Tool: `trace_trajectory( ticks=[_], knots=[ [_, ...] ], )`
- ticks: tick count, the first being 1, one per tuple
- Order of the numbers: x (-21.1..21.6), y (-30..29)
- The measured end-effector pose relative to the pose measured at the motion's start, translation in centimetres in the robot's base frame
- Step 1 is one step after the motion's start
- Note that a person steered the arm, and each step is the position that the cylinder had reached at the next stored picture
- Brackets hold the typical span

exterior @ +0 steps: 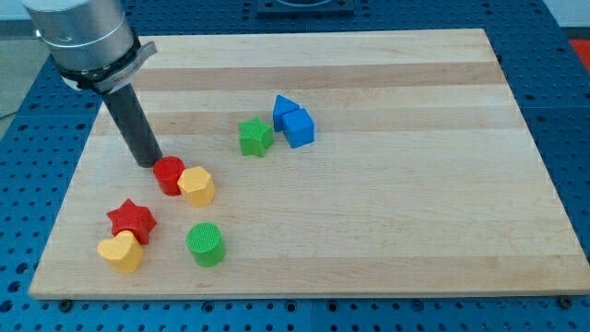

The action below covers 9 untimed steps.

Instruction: Push the red circle towards the blue triangle

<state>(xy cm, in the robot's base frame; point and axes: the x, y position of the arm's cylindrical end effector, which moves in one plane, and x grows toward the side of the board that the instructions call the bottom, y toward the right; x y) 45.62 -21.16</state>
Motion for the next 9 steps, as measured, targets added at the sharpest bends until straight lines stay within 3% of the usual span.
trace_trajectory(
  ticks=[2, 3, 4, 5, 8, 9],
  knots=[
    [5.5, -2.1],
    [6.2, 1.4],
    [2.9, 5.7],
    [-1.2, 4.1],
    [-2.8, 2.9],
    [-7.5, 4.3]
  ],
)
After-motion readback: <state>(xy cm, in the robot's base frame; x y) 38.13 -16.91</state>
